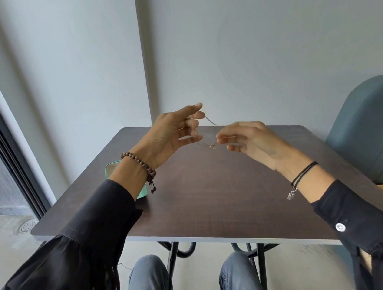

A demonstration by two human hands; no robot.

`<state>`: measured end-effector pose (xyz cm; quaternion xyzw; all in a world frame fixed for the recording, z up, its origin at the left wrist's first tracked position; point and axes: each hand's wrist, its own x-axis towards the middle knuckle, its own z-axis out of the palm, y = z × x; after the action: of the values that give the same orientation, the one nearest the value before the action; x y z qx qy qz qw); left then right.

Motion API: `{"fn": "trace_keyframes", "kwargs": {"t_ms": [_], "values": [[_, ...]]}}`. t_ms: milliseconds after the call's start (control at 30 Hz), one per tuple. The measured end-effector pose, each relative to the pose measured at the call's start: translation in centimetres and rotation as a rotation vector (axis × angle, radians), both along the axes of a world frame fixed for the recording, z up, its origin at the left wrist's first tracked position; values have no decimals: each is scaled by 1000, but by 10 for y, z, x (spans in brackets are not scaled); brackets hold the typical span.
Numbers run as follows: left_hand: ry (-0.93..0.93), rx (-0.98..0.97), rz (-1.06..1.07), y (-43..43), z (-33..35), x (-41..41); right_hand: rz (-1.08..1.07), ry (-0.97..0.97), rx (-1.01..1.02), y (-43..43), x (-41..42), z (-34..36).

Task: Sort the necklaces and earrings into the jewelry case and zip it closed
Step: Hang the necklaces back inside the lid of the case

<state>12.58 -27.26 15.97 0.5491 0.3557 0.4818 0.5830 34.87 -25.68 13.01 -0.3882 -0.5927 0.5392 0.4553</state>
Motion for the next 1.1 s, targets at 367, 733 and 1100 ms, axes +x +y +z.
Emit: {"fn": "trace_keyframes", "kwargs": {"t_ms": [367,733,1100], "values": [[397,80,-98,-2,-23,-1,114,183,-122,-4,-7,32],[11,92,-117,4,-1,-8,98,233,-141,-9,-9,10],[56,45,-131,6,4,2,195,159,-100,-10,-11,9]]}}
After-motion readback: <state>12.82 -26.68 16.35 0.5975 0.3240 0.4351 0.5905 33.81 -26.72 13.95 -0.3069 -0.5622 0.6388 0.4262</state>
